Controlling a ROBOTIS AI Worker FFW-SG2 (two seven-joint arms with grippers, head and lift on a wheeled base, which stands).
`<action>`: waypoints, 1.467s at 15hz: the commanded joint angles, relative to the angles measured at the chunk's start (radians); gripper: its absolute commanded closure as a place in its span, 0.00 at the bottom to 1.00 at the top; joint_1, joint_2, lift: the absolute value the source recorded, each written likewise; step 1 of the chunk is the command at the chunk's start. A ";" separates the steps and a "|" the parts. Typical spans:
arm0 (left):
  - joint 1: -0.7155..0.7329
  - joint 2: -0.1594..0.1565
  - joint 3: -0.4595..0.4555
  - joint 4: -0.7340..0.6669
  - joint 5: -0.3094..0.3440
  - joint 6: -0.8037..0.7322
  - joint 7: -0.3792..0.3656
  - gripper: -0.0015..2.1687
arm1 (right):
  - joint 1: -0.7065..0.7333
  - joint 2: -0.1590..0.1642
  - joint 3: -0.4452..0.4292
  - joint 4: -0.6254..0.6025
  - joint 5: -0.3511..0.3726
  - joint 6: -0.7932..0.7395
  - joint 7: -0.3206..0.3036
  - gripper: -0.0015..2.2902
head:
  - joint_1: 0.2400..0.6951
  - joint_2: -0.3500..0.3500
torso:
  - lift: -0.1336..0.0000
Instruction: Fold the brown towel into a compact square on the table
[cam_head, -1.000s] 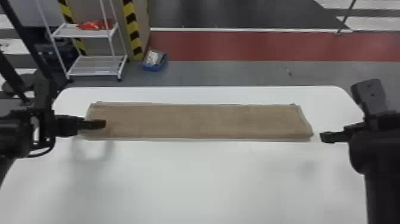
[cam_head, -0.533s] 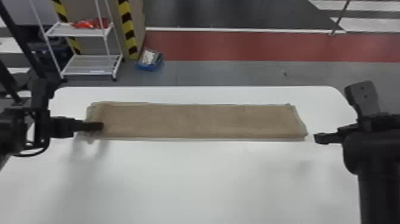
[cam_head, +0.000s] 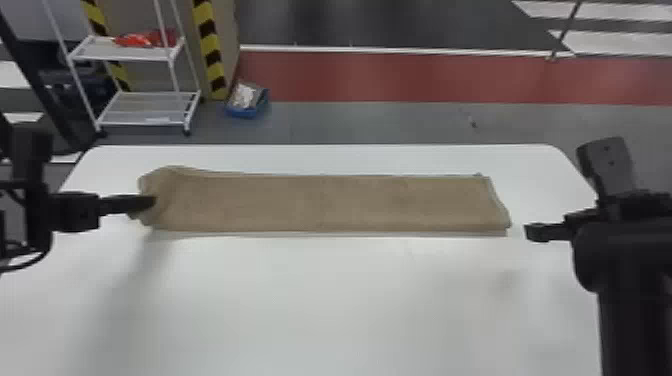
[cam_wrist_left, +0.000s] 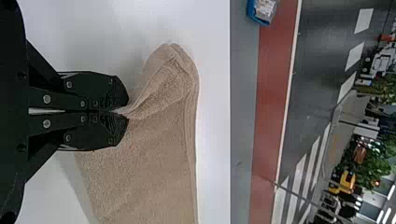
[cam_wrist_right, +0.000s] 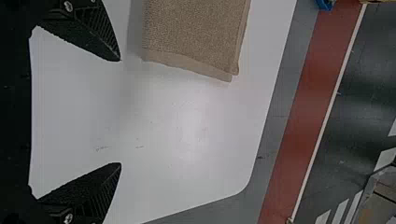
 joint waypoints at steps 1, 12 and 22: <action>0.060 0.030 0.093 -0.062 0.012 0.004 -0.097 0.97 | 0.006 0.000 0.000 -0.008 -0.001 0.002 0.001 0.04 | 1.00 0.44 | 0.04; 0.168 -0.013 0.179 -0.448 0.049 0.326 -0.122 0.97 | 0.006 0.006 0.008 -0.038 -0.001 0.014 0.006 0.04 | 1.00 0.52 | 0.04; -0.012 -0.246 -0.159 -0.566 0.054 0.532 0.153 0.97 | 0.060 0.008 0.000 -0.065 0.002 0.026 0.007 0.04 | 1.00 0.17 | 0.04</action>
